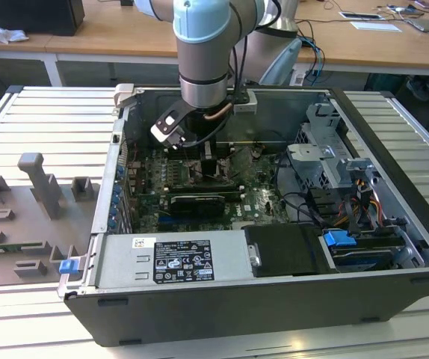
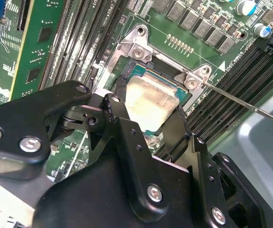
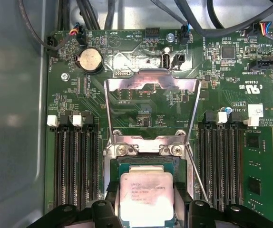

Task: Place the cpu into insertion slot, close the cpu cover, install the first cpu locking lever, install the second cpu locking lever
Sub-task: 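Place the cpu into insertion slot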

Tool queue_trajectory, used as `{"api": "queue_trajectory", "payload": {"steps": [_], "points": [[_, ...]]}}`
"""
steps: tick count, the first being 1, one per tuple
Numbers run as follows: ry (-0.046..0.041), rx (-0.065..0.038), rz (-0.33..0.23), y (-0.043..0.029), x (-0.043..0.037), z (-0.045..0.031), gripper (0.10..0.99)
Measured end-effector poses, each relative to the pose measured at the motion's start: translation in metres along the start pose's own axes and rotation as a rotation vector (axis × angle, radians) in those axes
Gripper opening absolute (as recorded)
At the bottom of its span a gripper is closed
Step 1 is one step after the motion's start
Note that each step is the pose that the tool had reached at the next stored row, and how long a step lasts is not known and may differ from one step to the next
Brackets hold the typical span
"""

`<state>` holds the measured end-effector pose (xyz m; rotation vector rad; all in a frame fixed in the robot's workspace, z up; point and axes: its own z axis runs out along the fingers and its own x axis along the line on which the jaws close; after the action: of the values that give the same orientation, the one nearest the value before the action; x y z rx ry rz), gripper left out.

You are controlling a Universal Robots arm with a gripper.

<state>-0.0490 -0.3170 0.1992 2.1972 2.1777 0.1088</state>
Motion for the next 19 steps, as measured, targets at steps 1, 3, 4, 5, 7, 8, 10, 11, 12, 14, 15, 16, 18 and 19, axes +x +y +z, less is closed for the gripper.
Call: {"api": "queue_trajectory", "payload": {"steps": [1,3,4,5,7,8,10,11,12,14,15,16,18,19], "points": [[-0.0002,0.0,0.001,0.0,0.0,0.0003,0.541],[-0.0007,0.0,0.007,0.0003,0.0,0.0007,0.541],[-0.0011,0.0,0.01,0.0006,0.0,0.0008,0.541],[-0.0015,0.0,0.014,0.0009,0.0,0.0009,0.541],[-0.0019,0.0,0.022,0.0012,-0.0002,0.0013,0.541],[-0.0021,0.0,0.023,0.0012,-0.0003,0.0015,0.541],[-0.0023,0.0,0.023,0.0011,-0.0003,0.0017,0.541],[-0.0023,0.0,0.023,0.0011,-0.0003,0.0018,0.541],[-0.0022,0.0,0.023,0.0011,-0.0003,0.0019,0.541],[-0.0016,0.0,0.023,0.0012,-0.0002,0.0021,0.541],[-0.0012,-0.001,0.023,0.0012,-0.0001,0.0023,0.553],[-0.0016,-0.001,0.023,0.0012,-0.0002,0.0023,0.612],[-0.0019,0.0,0.023,0.0012,-0.0002,0.002,0.675],[-0.0019,0.0,0.023,0.0012,-0.0002,0.0018,0.675]]}}
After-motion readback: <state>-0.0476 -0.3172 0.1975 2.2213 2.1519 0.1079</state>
